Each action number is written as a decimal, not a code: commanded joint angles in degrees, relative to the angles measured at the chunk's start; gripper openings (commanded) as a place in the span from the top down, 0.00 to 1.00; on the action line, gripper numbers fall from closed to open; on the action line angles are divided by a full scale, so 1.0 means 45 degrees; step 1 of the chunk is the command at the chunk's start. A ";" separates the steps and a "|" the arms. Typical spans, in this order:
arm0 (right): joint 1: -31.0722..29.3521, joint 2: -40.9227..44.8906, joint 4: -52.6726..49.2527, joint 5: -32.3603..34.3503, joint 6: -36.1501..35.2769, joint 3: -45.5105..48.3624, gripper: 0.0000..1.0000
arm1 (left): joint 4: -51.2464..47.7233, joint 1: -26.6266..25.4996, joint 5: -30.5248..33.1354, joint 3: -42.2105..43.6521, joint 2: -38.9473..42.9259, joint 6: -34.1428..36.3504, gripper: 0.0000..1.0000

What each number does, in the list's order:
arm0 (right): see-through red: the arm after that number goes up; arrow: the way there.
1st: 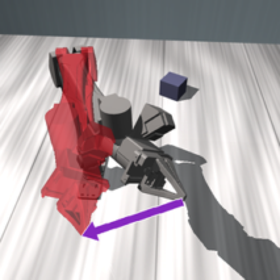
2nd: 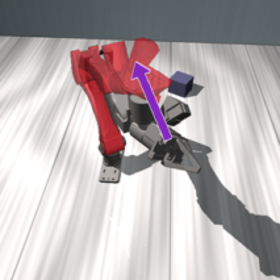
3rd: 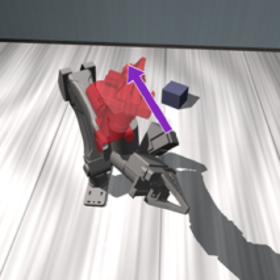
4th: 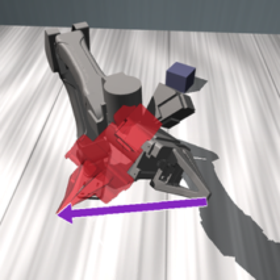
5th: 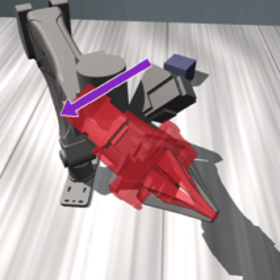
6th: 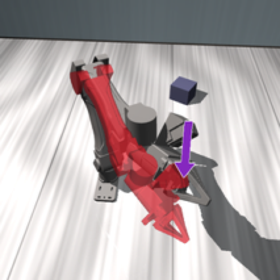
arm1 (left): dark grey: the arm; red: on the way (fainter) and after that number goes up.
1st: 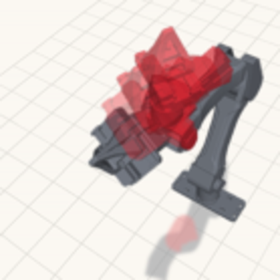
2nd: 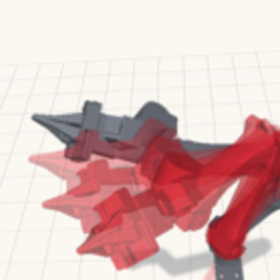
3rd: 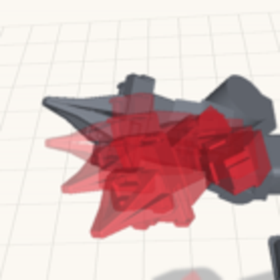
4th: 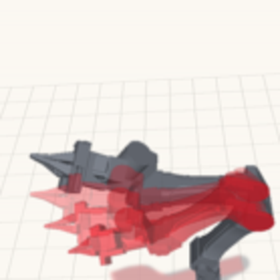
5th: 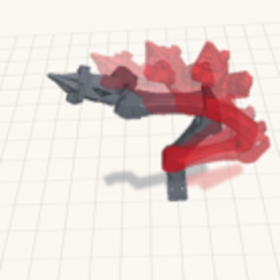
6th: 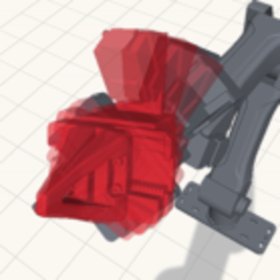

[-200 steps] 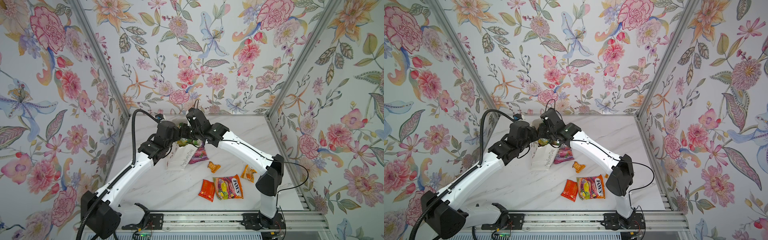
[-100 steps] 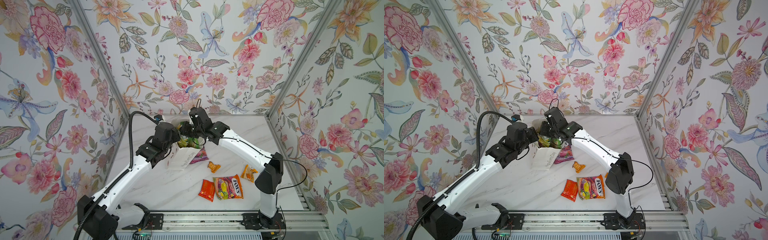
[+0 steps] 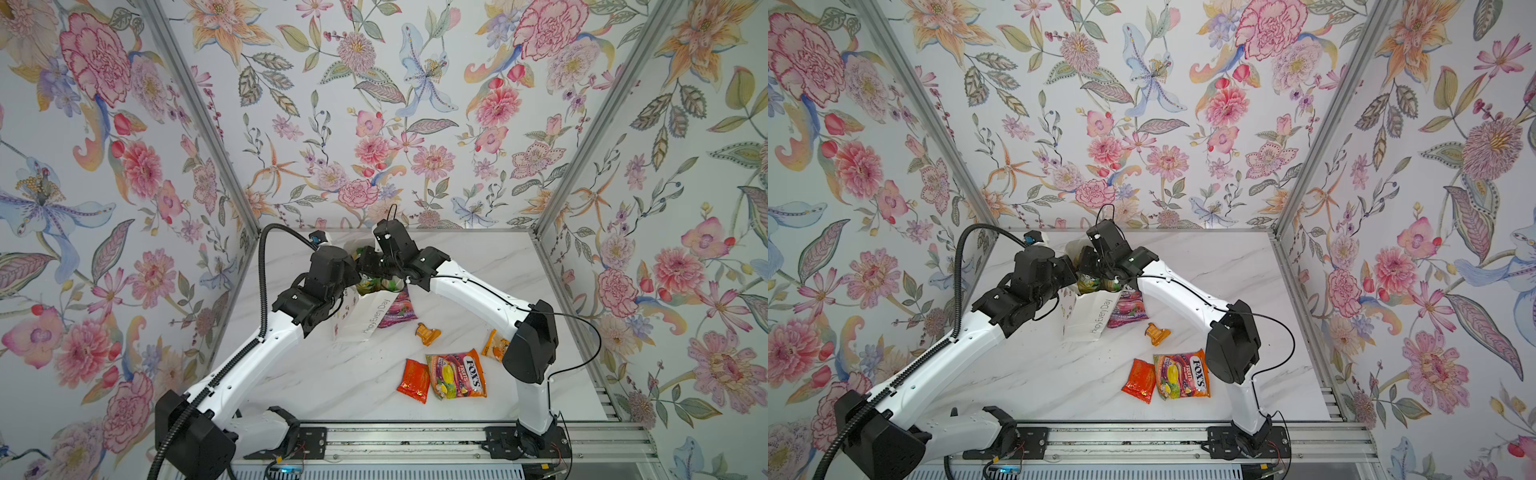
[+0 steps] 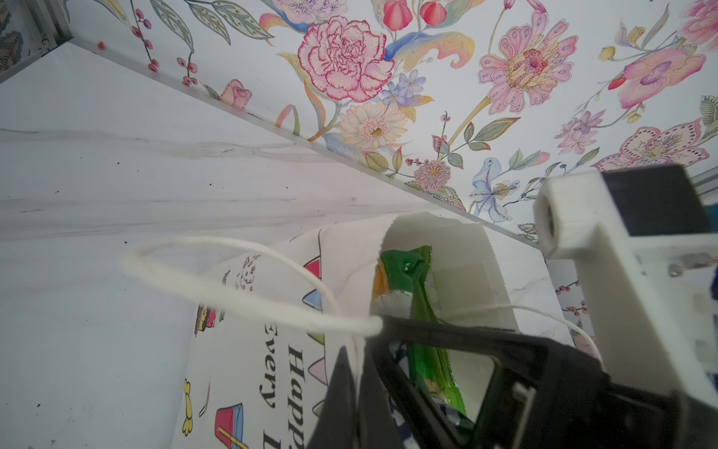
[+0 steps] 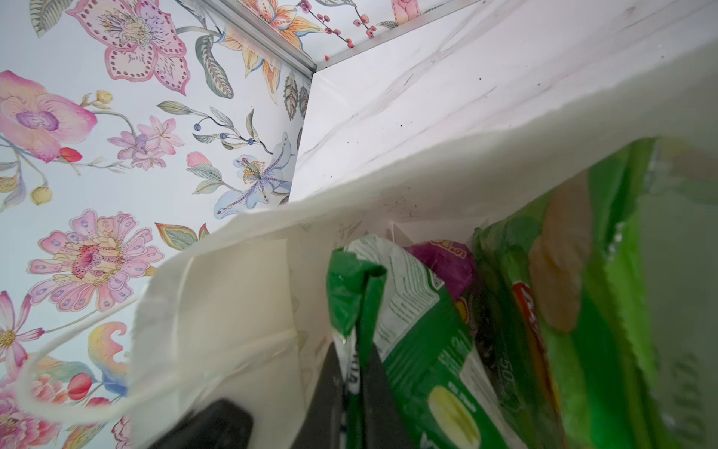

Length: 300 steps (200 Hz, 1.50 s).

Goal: Place the snacks into the paper bag
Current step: 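Lower the Spring Tea pack into the paper bag held by the left gripper, then open the right gripper and move it down to the purple Fox's Berries pack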

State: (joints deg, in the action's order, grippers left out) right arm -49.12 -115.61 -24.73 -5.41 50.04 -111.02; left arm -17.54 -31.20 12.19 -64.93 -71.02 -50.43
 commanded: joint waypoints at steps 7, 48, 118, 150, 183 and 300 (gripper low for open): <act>-0.0104 -0.0516 0.0317 -0.0140 0.0188 -0.0563 1.00 | 0.1398 -0.0151 -0.0290 -0.0050 0.0678 -0.0075 1.00; -0.0116 -0.0581 0.0303 -0.0189 0.0032 -0.0757 0.90 | 0.1325 -0.0157 -0.0169 -0.0001 0.0743 -0.0055 1.00; -0.0119 -0.0135 0.0272 -0.0137 -0.0642 -0.0810 0.67 | 0.1153 -0.0168 0.0109 0.0007 0.0754 -0.0023 1.00; -0.0138 0.0828 -0.0263 0.0605 -0.1539 -0.0614 0.51 | 0.0916 -0.0096 0.0339 0.0028 0.0859 0.0136 1.00; -0.0099 0.1939 -0.0638 0.0829 -0.2449 -0.0150 0.38 | 0.0623 0.0160 0.0283 0.0023 0.0845 0.0566 1.00; 0.2041 0.7576 -0.1178 0.1892 -0.5495 0.5086 0.32 | -0.1431 0.1761 -0.0598 0.0014 0.1455 0.2848 1.00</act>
State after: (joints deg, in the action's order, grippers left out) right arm -44.73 -85.36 -29.02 0.23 28.80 -95.02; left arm -23.03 -25.19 10.48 -63.59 -67.35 -42.52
